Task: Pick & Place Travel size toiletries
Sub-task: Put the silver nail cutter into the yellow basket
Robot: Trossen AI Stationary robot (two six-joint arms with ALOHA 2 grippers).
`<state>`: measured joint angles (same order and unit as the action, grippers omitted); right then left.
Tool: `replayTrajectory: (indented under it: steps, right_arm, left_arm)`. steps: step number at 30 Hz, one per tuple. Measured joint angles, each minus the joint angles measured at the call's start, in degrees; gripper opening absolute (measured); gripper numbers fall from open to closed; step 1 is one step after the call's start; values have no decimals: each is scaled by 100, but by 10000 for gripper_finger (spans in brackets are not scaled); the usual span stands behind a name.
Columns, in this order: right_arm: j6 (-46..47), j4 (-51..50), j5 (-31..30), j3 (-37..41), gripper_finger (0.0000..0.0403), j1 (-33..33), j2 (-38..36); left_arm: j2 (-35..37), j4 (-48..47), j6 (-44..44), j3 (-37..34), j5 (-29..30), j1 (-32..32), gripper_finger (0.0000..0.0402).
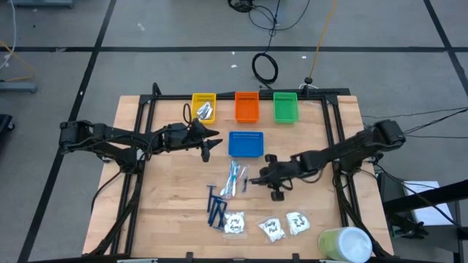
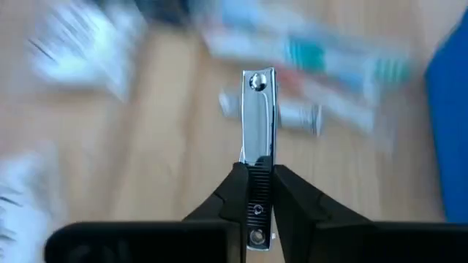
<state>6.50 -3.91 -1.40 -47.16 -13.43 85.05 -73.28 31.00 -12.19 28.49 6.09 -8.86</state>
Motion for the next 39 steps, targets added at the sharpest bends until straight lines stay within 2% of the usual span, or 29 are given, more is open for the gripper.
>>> replayTrajectory:
  steps: [4,9,13,15,21,27,33,39]
  right_arm:
    - [-361,1219,19,441,30,-65,-538]
    - [-870,3701,-73,1455,30,68,-1025]
    - [-1024,5872,-182,2182,30,429,-1072]
    - [-964,6425,-155,2383,30,572,-1077]
    - [-933,6693,-130,2507,30,585,-1072]
    - [-934,6616,-106,2507,30,438,-1018]
    - [-935,6569,14,2527,30,322,-1000]
    - [-1043,6647,38,2527,30,271,-1007]
  left_arm:
    - [0,0,-1,0,-1,2,170]
    - [-8,153,-36,0,-101,8,170]
    - [-276,851,211,0,-142,165,170]
    - [-531,1356,470,0,-216,311,170]
    - [-1464,2633,1666,138,-598,777,170]
    - [-2427,2735,2599,1041,-616,1173,170]
    - [-2844,2713,2398,1945,-621,1384,170]
    - [-2879,2631,2072,2240,-613,1538,170]
